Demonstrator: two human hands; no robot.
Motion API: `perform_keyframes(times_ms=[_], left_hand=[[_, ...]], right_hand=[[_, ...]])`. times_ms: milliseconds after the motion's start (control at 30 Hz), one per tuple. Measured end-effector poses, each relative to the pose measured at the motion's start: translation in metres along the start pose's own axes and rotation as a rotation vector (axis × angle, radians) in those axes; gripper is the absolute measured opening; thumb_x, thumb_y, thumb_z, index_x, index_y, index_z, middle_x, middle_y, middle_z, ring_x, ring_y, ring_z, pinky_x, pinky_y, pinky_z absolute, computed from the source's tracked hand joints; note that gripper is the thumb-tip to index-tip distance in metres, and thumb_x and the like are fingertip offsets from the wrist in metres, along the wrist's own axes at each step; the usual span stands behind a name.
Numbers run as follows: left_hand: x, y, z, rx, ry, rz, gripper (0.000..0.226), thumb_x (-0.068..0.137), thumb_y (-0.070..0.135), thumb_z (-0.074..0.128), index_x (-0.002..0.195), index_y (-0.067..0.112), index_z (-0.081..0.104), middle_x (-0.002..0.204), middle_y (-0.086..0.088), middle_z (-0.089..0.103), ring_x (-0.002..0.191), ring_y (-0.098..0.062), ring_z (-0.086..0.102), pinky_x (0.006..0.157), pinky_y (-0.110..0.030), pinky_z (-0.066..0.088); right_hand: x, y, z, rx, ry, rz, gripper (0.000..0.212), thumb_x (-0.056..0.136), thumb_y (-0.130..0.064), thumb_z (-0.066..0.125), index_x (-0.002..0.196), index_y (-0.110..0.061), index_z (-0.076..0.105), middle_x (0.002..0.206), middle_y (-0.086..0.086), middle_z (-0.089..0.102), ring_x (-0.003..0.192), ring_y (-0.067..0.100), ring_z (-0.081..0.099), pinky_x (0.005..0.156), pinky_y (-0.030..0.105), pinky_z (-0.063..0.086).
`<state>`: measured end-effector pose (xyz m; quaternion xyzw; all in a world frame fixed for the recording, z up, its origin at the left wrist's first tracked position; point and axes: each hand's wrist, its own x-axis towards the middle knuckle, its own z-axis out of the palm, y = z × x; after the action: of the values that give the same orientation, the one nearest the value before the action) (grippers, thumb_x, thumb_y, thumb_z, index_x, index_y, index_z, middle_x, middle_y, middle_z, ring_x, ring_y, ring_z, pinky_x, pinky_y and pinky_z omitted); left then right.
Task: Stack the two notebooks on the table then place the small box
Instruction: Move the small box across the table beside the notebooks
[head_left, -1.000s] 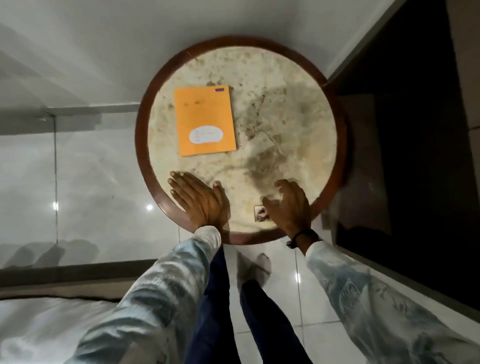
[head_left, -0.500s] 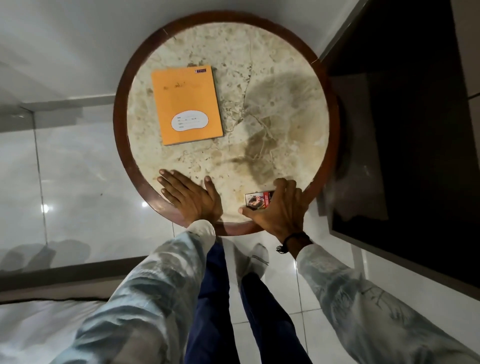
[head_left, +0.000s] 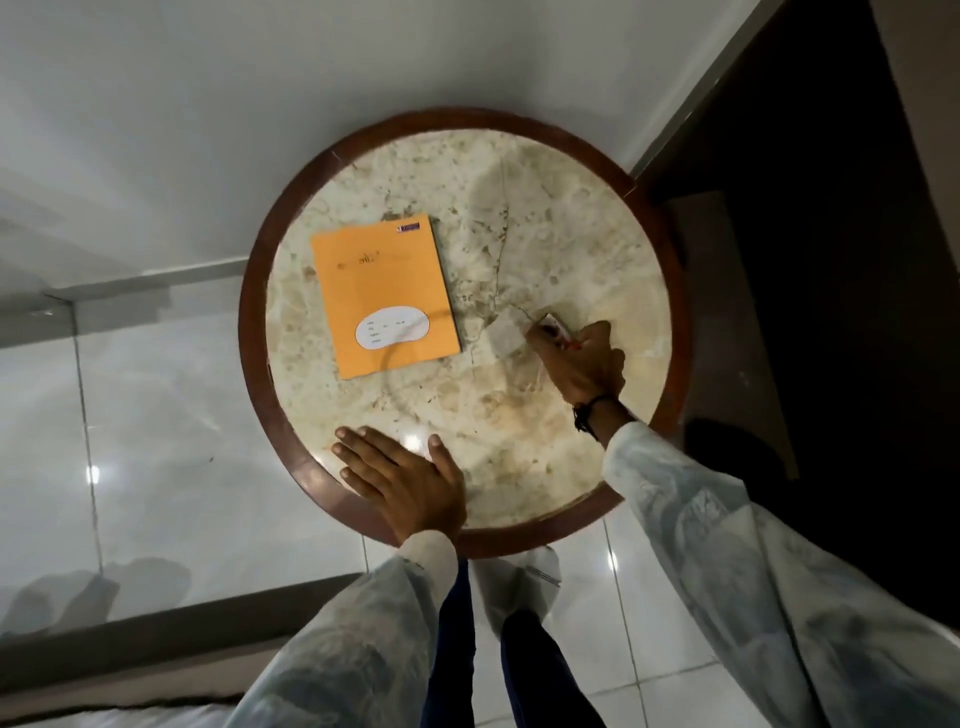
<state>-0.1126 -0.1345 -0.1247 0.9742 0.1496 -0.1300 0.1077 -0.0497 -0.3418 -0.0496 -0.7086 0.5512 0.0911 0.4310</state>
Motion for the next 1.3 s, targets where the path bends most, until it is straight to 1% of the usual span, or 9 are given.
perform_keyframes(times_ms=[100,133,233,300,367,600,767,867,1300], left_hand=[[-0.001,0.0,-0.004,0.025,-0.009,0.011,0.089,0.104,0.053,0.032,0.162,-0.009,0.007,0.173,-0.031,0.004,0.163,-0.047,0.005,0.132,-0.06,0.014],[-0.001,0.001,-0.006,0.028,-0.023,0.014,0.089,0.104,0.053,0.033,0.162,-0.01,0.007,0.173,-0.031,0.004,0.163,-0.047,0.005,0.132,-0.06,0.013],[0.0,0.003,-0.01,0.019,-0.064,0.012,0.09,0.105,0.052,0.034,0.162,-0.011,0.007,0.172,-0.032,0.002,0.162,-0.048,0.002,0.133,-0.06,0.01],[0.001,0.005,-0.012,0.004,-0.075,0.001,0.09,0.105,0.052,0.035,0.162,-0.011,0.008,0.172,-0.032,0.003,0.162,-0.048,0.003,0.133,-0.06,0.01],[0.001,0.006,-0.013,-0.009,-0.073,0.002,0.09,0.104,0.052,0.038,0.162,-0.011,0.009,0.172,-0.033,0.004,0.162,-0.048,0.004,0.133,-0.061,0.01],[0.0,0.009,-0.018,-0.007,-0.103,-0.01,0.091,0.104,0.052,0.038,0.163,-0.009,0.006,0.173,-0.03,0.0,0.163,-0.046,0.0,0.133,-0.06,0.009],[0.001,0.021,-0.021,-0.018,-0.074,0.007,0.089,0.105,0.051,0.039,0.163,-0.009,0.008,0.174,-0.029,0.002,0.163,-0.045,0.001,0.134,-0.058,0.009],[0.003,0.037,-0.017,-0.027,-0.062,0.092,0.087,0.105,0.051,0.037,0.163,-0.008,0.009,0.174,-0.029,0.004,0.164,-0.044,0.003,0.134,-0.057,0.013],[0.004,0.039,-0.006,0.044,-0.016,0.108,0.087,0.106,0.049,0.039,0.162,-0.011,0.01,0.173,-0.032,0.004,0.163,-0.047,0.003,0.133,-0.059,0.011]], right_hand=[[0.009,-0.008,-0.002,-0.077,-0.043,0.039,0.104,0.059,-0.071,0.079,0.134,-0.014,0.038,0.136,0.021,0.046,0.116,0.043,0.055,0.091,0.051,0.056],[0.009,-0.006,-0.003,-0.172,-0.03,-0.016,0.102,0.059,-0.069,0.08,0.133,-0.013,0.038,0.134,0.019,0.048,0.115,0.043,0.057,0.088,0.046,0.055],[0.009,0.0,-0.006,-0.39,0.034,-0.198,0.07,0.069,-0.052,0.079,0.119,-0.014,0.049,0.119,0.014,0.055,0.103,0.041,0.062,0.076,0.039,0.05],[0.012,-0.005,-0.002,-0.383,0.105,-0.22,0.052,0.075,-0.045,0.073,0.112,-0.012,0.055,0.114,0.015,0.058,0.102,0.041,0.062,0.078,0.041,0.052],[0.018,-0.014,0.002,-0.357,0.165,-0.208,0.047,0.078,-0.042,0.069,0.11,-0.01,0.057,0.112,0.015,0.062,0.102,0.04,0.062,0.081,0.044,0.056],[0.036,-0.034,0.013,-0.325,0.171,-0.25,0.048,0.076,-0.041,0.068,0.109,-0.008,0.057,0.109,0.014,0.067,0.098,0.039,0.065,0.077,0.041,0.056],[0.047,-0.045,0.019,-0.293,0.158,-0.322,0.044,0.075,-0.038,0.067,0.106,-0.008,0.058,0.107,0.013,0.067,0.096,0.037,0.065,0.068,0.032,0.043],[0.054,-0.053,0.019,-0.284,0.146,-0.355,0.045,0.074,-0.038,0.069,0.106,-0.009,0.057,0.108,0.012,0.066,0.097,0.036,0.064,0.068,0.032,0.041],[0.063,-0.056,0.024,-0.267,0.168,-0.411,0.05,0.073,-0.044,0.071,0.107,-0.01,0.058,0.109,0.009,0.066,0.099,0.032,0.064,0.07,0.03,0.039]])
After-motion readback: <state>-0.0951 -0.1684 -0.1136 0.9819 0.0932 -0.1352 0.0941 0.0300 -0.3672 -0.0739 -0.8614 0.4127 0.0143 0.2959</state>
